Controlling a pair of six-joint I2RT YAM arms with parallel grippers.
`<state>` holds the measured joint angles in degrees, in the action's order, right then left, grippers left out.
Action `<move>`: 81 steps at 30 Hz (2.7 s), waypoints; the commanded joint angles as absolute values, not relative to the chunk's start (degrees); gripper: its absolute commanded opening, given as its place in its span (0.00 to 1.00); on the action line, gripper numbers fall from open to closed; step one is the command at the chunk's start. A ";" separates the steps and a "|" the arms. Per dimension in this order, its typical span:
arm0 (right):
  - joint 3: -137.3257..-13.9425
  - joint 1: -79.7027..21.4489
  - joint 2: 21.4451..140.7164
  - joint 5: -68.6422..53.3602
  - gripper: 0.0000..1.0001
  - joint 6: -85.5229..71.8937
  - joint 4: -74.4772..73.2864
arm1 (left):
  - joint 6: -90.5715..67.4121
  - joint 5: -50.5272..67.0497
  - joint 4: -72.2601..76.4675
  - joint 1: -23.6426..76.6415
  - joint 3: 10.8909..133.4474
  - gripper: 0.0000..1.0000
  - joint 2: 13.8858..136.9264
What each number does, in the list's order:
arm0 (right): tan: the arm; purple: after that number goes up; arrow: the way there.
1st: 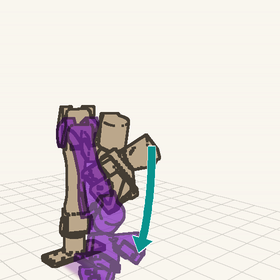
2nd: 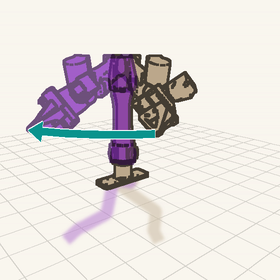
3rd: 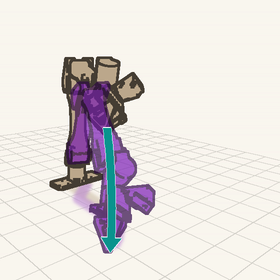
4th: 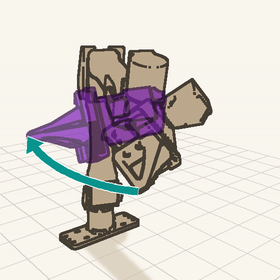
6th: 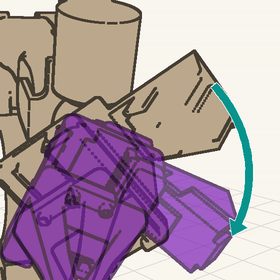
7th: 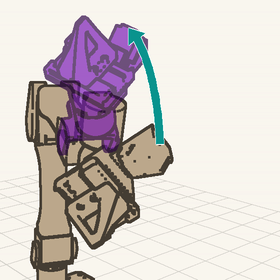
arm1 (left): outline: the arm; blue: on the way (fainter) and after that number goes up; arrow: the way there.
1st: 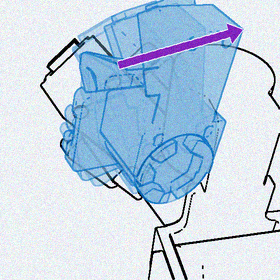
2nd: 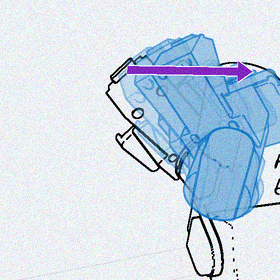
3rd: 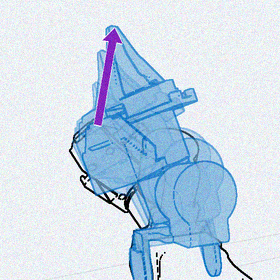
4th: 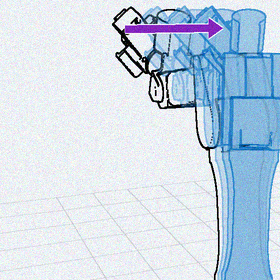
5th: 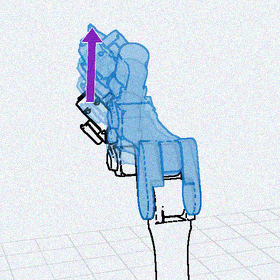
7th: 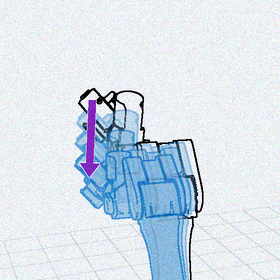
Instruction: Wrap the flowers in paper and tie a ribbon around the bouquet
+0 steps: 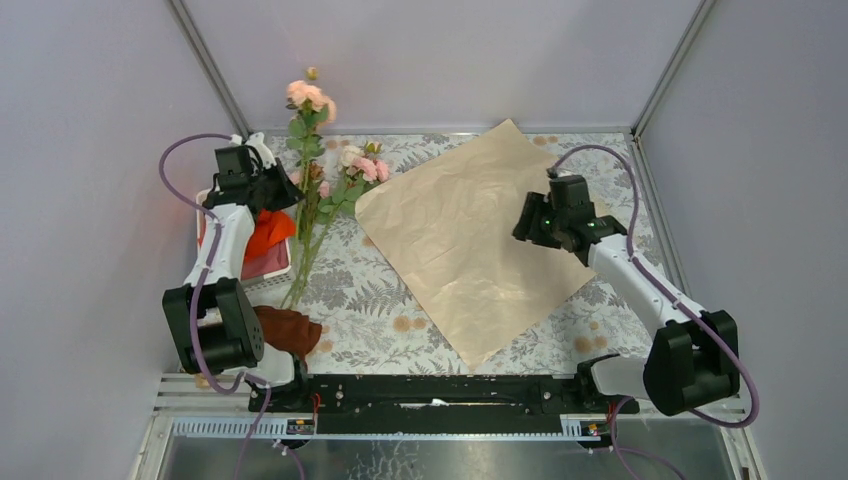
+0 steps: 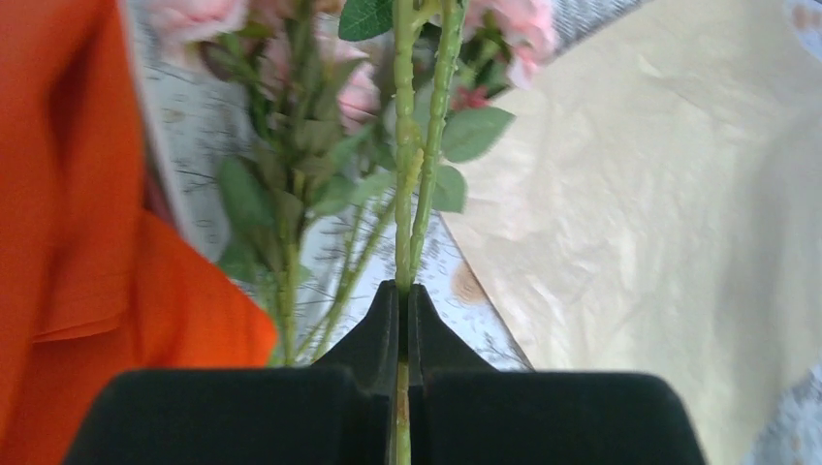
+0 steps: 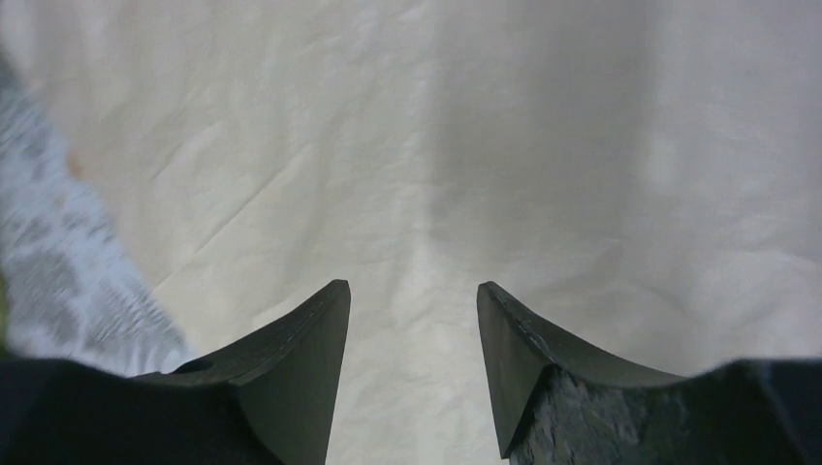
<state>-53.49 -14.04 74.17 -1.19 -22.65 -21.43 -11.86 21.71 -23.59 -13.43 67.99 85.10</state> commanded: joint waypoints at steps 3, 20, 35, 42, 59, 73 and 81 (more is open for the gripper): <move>-59.99 -28.40 79.97 -19.88 0.58 -31.62 6.97 | -11.66 38.95 -14.13 -13.09 60.56 0.00 80.82; -110.76 -44.78 133.52 -24.84 0.49 -56.43 26.16 | -10.75 42.61 -8.60 -12.47 49.75 0.00 73.97; -114.78 -45.09 140.85 -24.63 0.34 -61.84 24.93 | -11.55 43.35 -7.09 -11.65 49.11 0.00 74.51; -114.43 -44.80 141.14 -23.78 0.00 -61.61 22.94 | -14.02 39.27 -6.94 -12.21 49.44 0.00 75.80; -93.85 -32.73 106.78 -14.85 0.00 -31.83 -5.52 | -17.29 29.76 -7.85 -18.73 51.88 0.00 78.98; -102.02 -17.78 121.14 -0.31 0.08 -20.67 -34.46 | -15.30 31.93 -9.60 -18.02 53.21 0.00 74.00; -112.57 -18.35 122.05 1.31 0.85 -15.31 -42.08 | -13.53 38.38 -13.56 -13.70 57.77 0.00 70.89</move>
<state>-105.73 -17.45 128.86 -0.03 -19.09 -38.79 -15.62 32.67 -12.69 -16.53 53.01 73.25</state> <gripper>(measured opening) 0.734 0.020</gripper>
